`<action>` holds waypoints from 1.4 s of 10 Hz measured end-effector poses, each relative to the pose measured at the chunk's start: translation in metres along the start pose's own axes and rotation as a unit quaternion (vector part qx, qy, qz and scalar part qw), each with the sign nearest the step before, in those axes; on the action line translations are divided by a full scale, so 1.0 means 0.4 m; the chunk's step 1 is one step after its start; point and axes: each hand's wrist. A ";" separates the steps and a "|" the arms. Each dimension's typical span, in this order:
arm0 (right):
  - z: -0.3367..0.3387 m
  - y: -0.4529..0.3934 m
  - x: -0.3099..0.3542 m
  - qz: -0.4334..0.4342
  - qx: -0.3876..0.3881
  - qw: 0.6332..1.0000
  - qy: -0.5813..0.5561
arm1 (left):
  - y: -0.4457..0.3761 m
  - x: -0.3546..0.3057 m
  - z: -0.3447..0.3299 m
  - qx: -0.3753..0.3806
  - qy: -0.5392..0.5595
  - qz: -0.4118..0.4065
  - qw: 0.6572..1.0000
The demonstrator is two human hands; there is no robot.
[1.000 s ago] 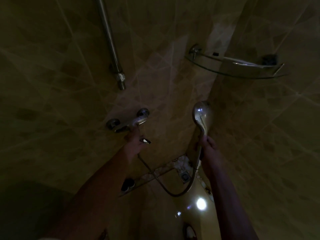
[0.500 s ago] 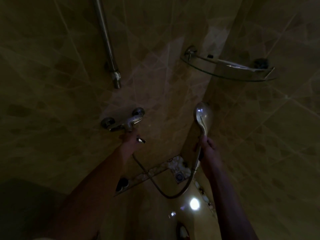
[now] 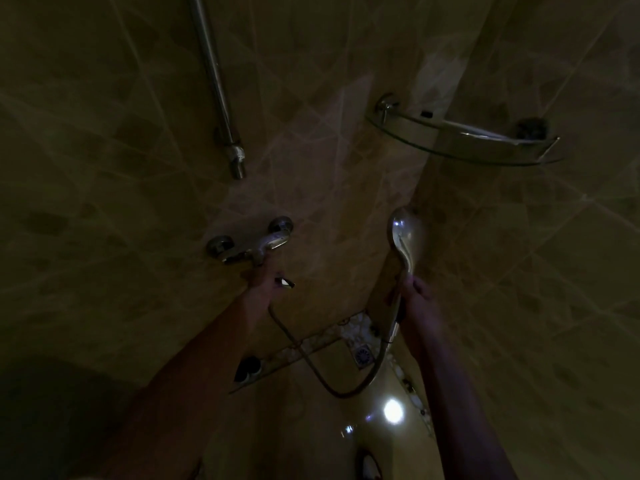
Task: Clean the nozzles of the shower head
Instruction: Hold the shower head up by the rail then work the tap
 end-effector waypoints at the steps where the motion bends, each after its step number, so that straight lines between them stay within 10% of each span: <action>1: 0.001 0.007 0.011 -0.003 -0.007 1.000 -0.009 | -0.007 -0.005 -0.001 -0.006 0.029 -0.001 1.000; 14: 0.037 -0.027 0.013 -0.001 0.004 1.000 -0.005 | -0.023 -0.024 -0.027 -0.003 0.064 0.041 0.997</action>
Point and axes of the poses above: each hand's wrist, its own y-axis away from the middle knuckle, its own z-axis out of the back of the hand, x = y × z, and after that the axes turned 2 degrees about -x, right-handed
